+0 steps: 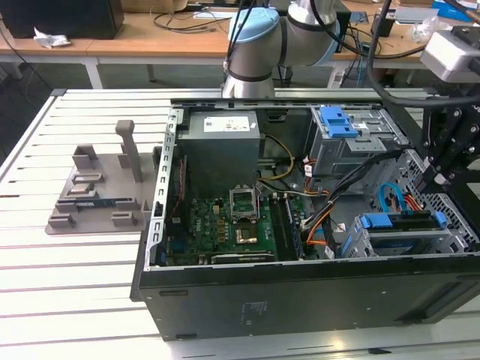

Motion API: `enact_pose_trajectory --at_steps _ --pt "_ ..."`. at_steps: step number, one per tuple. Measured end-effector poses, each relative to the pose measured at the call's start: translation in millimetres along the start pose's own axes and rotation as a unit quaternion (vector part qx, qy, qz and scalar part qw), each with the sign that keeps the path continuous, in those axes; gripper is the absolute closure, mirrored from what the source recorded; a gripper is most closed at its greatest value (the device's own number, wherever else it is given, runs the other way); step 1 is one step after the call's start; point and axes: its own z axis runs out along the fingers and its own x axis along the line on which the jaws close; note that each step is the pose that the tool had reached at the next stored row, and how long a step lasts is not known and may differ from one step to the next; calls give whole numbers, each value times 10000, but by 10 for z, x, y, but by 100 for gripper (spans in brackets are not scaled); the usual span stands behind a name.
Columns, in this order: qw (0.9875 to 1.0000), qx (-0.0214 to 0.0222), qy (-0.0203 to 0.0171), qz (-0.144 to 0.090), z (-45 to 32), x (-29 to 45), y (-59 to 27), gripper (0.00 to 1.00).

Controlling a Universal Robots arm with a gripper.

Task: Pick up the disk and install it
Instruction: 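Insert the second disk wire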

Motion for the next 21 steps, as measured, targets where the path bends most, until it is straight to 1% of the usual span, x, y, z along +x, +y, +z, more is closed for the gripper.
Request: enact_pose_trajectory --at_steps 2,5,8,21 --pt "10000 0 0 0 -52 -1 3 89" --pt "10000 0 -3 0 -156 -2 7 89" --pt "10000 0 -7 0 -208 -2 10 89" --pt "10000 0 -10 0 -222 -3 10 89"
